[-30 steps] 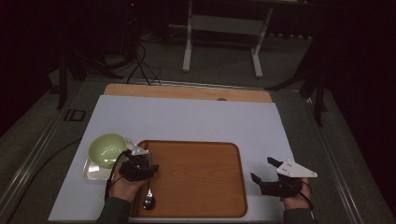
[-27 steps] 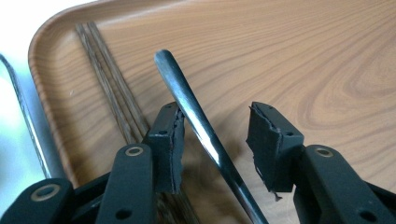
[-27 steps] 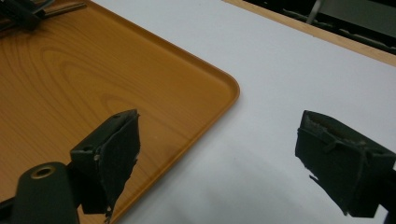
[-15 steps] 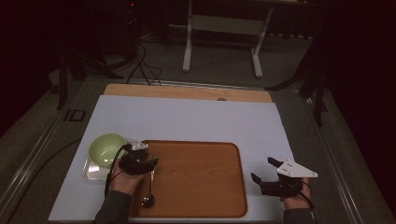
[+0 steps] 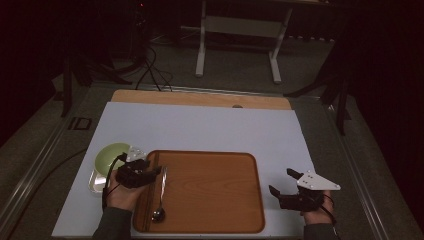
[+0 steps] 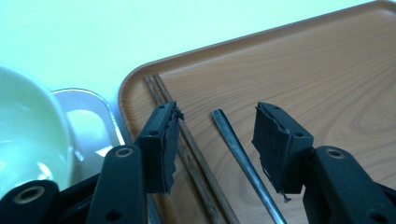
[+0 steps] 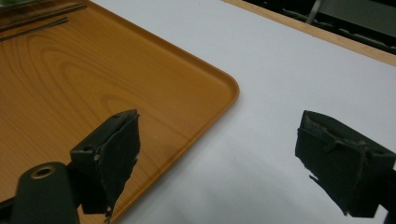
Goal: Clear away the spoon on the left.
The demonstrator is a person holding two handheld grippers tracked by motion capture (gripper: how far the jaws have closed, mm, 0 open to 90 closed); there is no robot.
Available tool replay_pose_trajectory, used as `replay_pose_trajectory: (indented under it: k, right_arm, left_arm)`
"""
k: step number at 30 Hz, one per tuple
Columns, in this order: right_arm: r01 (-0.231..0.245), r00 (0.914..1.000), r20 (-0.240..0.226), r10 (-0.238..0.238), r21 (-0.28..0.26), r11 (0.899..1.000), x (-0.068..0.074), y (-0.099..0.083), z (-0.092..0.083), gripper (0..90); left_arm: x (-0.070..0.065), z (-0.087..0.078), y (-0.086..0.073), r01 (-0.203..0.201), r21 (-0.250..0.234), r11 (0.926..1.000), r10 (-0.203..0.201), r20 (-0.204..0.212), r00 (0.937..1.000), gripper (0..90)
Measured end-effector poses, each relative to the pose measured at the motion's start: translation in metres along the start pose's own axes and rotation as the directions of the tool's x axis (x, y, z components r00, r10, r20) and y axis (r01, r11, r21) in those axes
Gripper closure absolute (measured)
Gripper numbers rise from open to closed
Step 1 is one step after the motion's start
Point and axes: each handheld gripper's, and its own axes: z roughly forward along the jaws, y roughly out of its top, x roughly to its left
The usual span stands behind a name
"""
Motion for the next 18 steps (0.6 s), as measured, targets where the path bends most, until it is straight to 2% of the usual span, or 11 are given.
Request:
replay_pose_trajectory:
  k: [3,11,14,18]
  right_arm:
    - [0.001,1.0,0.002,-0.001,-0.003,1.0,0.0,0.0,0.0,13.3]
    - [0.01,0.9999,0.014,-0.01,-0.036,0.999,0.0,0.002,-0.004,13.3]
    - [0.016,0.9997,0.02,-0.015,-0.049,0.999,0.0,0.002,-0.005,13.3]
    - [0.019,0.9995,0.028,-0.017,-0.063,0.998,-0.001,0.002,-0.007,13.3]
  left_arm:
    - [0.003,-0.007,0.001,-0.004,-0.012,0.9999,0.004,-0.012,0.9999,49.8]
    - [0.016,-0.019,0.002,0.046,-0.044,0.998,-0.048,-0.049,0.9976,46.3]
    - [0.018,-0.023,0.003,0.041,-0.056,0.9976,-0.045,-0.085,0.9954,45.9]
    - [0.02,-0.027,0.004,0.044,-0.069,0.9966,-0.05,-0.097,0.994,45.2]
